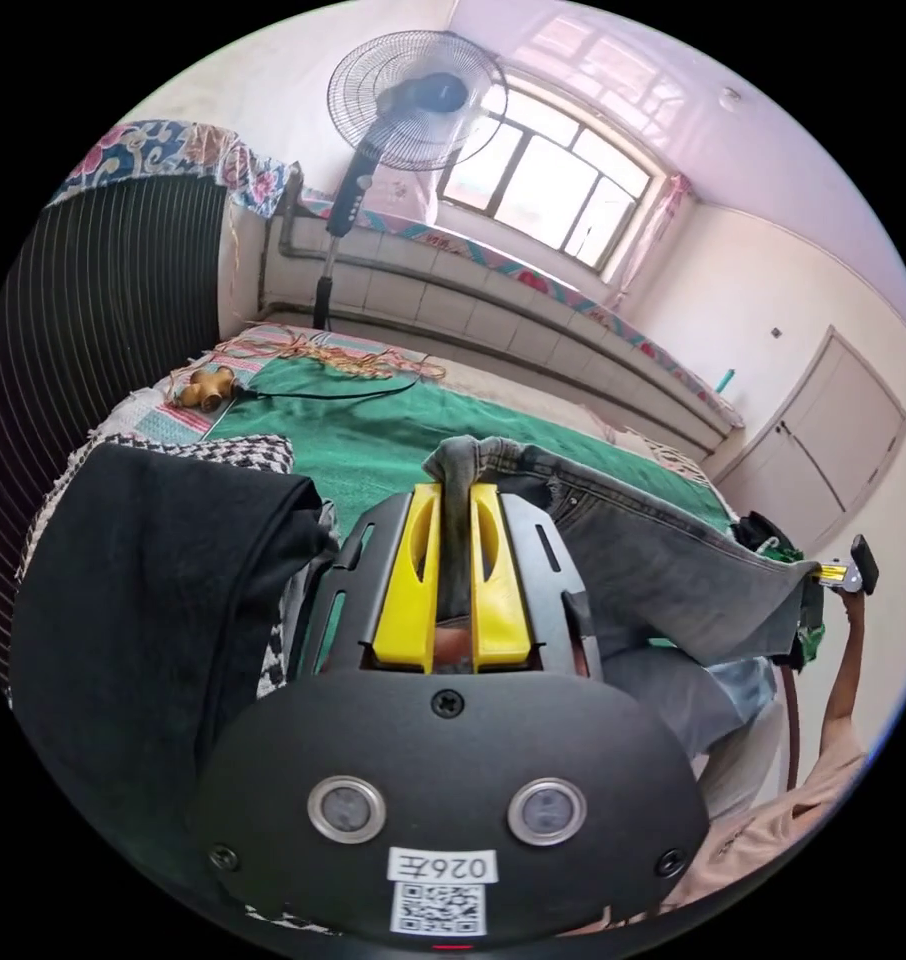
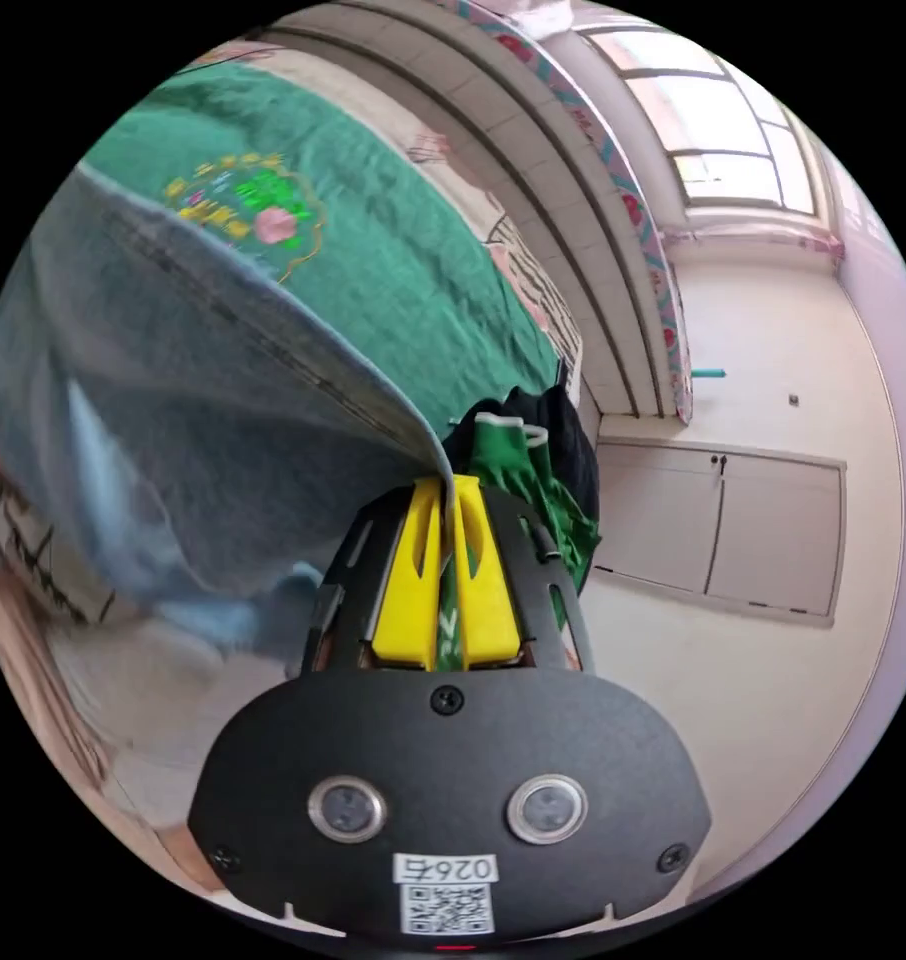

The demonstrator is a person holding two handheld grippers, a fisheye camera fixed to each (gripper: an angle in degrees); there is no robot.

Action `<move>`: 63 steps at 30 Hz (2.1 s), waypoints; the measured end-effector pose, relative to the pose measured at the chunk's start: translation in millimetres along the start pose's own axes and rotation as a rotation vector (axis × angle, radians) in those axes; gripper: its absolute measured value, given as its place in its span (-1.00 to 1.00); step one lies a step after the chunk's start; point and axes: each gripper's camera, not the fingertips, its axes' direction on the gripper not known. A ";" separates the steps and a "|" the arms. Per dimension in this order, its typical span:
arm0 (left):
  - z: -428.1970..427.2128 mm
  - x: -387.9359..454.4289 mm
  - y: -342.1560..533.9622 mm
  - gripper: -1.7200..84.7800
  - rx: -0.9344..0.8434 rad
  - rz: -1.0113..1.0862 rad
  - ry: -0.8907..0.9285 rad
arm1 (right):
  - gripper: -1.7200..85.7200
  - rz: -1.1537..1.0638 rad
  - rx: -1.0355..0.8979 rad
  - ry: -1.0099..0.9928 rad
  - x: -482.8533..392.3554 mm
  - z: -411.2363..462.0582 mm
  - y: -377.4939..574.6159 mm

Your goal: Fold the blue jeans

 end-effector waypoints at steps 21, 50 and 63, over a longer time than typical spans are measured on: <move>48.5 14.3 33.8 -0.85 -0.185 0.077 -0.305 | -0.99 0.370 0.011 -0.270 130.8 165.9 -2.7; 49.9 21.9 9.6 -0.91 -0.272 -0.062 -0.101 | -0.98 0.519 0.160 -0.740 293.6 117.3 72.4; 6.3 94.6 5.4 -0.98 -0.171 0.134 -0.164 | -0.98 0.359 0.246 -0.705 265.5 54.1 55.2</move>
